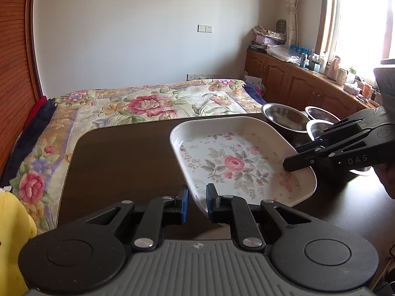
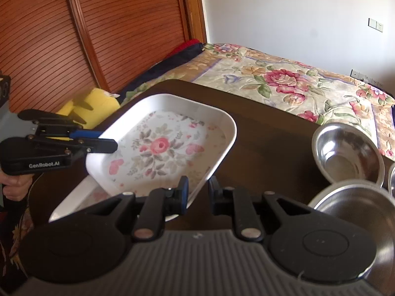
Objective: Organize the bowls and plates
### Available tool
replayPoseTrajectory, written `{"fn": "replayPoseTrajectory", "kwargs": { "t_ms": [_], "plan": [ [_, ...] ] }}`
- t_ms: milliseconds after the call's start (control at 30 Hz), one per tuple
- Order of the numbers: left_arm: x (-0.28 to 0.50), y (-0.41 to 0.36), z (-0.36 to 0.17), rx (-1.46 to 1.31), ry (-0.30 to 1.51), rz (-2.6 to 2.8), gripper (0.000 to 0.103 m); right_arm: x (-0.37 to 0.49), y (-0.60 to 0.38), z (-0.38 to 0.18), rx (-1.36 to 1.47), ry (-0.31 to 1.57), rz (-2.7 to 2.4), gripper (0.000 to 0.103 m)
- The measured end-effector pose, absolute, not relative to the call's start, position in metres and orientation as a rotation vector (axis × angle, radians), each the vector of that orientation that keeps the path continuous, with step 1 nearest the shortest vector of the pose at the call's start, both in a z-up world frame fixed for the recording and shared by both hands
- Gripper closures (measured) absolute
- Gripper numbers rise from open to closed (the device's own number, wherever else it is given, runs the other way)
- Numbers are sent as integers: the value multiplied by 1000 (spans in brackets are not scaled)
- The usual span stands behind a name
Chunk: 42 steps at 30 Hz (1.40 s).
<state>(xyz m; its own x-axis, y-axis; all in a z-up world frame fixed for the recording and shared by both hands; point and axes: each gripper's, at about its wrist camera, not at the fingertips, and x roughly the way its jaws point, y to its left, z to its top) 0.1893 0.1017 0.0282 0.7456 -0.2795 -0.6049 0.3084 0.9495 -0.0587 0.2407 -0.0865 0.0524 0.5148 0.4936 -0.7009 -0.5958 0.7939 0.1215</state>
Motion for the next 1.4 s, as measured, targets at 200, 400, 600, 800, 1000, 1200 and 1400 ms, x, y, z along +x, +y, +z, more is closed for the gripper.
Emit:
{"fn": "replayPoseTrajectory", "kwargs": {
  "t_ms": [200,400,600,800,1000,1200,1400],
  "plan": [
    [162,102,27,29,649,-324,87,217,-87,54,-151,782,668,84],
    [136,102,25,24,645,-323,87,194,-85,53,-163,769,684,84],
    [121,107,19,16,652,-323,87,180,-84,49,-170,772,691,84],
    [109,108,15,15,659,-323,87,169,-84,46,-173,774,695,84],
    [99,110,10,14,662,-317,87,163,-83,44,-182,764,698,84],
    [93,112,8,0,668,-311,87,161,-82,44,-178,761,705,84],
    [91,114,5,-5,677,-310,87,160,-84,43,-173,766,711,83]
  ]
}}
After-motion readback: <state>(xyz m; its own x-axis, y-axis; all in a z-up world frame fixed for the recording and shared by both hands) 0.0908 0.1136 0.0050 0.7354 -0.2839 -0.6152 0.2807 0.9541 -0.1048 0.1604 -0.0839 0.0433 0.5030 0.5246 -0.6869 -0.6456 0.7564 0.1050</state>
